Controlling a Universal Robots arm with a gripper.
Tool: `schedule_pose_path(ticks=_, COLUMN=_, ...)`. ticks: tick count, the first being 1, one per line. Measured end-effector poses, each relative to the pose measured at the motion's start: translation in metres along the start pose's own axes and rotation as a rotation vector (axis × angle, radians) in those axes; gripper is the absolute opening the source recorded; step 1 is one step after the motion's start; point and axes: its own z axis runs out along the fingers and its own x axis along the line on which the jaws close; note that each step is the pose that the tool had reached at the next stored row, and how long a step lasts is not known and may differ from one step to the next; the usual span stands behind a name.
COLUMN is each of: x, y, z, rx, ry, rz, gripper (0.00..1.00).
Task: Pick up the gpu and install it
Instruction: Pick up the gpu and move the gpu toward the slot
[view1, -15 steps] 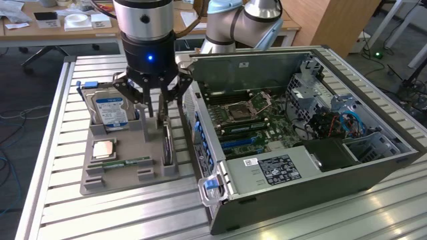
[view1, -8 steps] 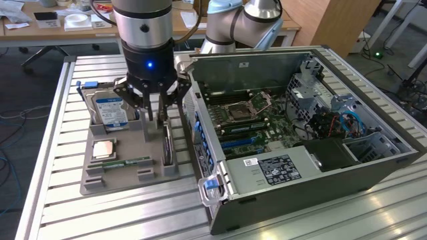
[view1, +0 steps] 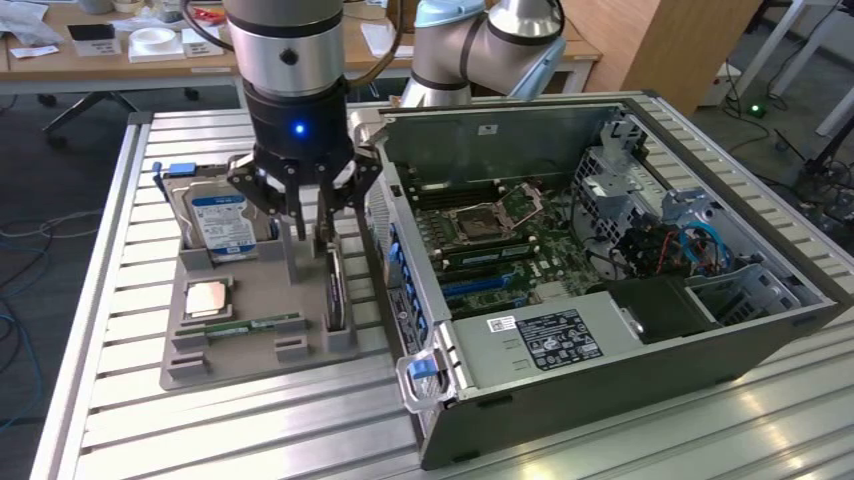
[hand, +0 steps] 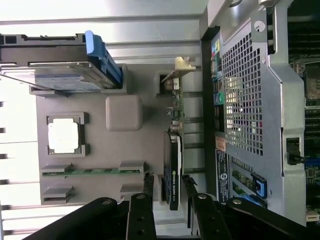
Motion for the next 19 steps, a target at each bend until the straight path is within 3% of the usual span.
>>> schedule_pose_path(ticks=9, x=0.001, y=0.0126, z=0.0029, rx=-0.0049, ry=0.0003, rz=0.000, gripper=0.36)
schedule_pose_path(ticks=19, x=0.001, y=0.0159, z=0.0034, rx=-0.0052, ry=0.0004, rz=0.000, gripper=0.36)
